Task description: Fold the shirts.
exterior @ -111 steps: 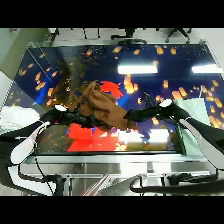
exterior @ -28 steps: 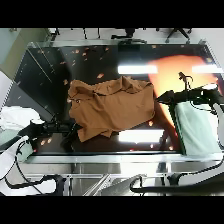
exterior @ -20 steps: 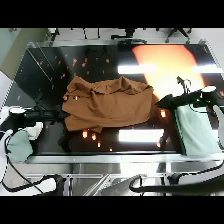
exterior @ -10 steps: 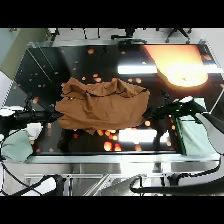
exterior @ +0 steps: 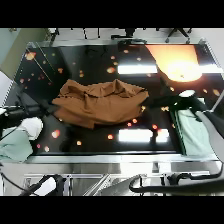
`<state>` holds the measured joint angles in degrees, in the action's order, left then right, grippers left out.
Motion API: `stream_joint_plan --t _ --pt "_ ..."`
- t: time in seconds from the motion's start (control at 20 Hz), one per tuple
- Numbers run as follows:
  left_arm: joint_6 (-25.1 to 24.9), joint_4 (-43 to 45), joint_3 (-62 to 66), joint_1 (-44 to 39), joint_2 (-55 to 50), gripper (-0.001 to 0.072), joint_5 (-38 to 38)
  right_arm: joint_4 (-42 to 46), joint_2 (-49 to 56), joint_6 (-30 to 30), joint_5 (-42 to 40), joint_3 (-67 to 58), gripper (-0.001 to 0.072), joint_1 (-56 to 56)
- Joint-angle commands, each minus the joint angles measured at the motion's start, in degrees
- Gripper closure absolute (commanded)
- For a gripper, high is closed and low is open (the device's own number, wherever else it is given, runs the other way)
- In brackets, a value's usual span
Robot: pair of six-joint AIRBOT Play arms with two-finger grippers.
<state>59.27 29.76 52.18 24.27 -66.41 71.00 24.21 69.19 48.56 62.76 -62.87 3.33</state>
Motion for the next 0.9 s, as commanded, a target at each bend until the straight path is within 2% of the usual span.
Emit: stream_joint_plan --t 0.0,0.1,0.25,0.45,0.55,0.65,0.75,0.85 --pt "-1.2 -7.5 11.82 0.59 9.79 0.0694 5.14 -3.48 -12.07 -1.2 3.28 -12.7 0.0692 3.5" --pt "1.49 -7.45 24.65 0.61 15.87 0.0695 4.17 -3.39 -19.3 -1.22 2.29 -23.61 0.0692 7.15" --pt "3.65 -6.62 44.59 2.1 22.27 0.0694 -1.95 -1.4 -26.16 -1.27 0.87 -37.42 0.0692 11.72" --pt "8.04 3.63 63.08 8.74 24.24 0.0694 -3.48 1.77 -30.45 -1.25 0.87 -45.68 0.0692 14.05" --pt "9.4 6.25 65.99 11.74 22.95 0.0694 -0.35 2.95 -31.12 -1.25 1.09 -45.66 0.0692 14.05" --pt "9.4 5.77 63.14 11.78 20.98 0.0694 2.86 3.19 -28.98 -1.22 2.25 -45.62 0.0692 14.05" --pt "9.07 4.63 56.78 9.07 18.6 0.0694 4.2 2.43 -24.06 -1.2 6.05 -45.53 0.0692 13.97" --pt "5.49 4.87 50.88 2.78 14.29 0.0694 4.46 -0.98 -16.79 -1.22 11.13 -44.54 0.0692 12.92"
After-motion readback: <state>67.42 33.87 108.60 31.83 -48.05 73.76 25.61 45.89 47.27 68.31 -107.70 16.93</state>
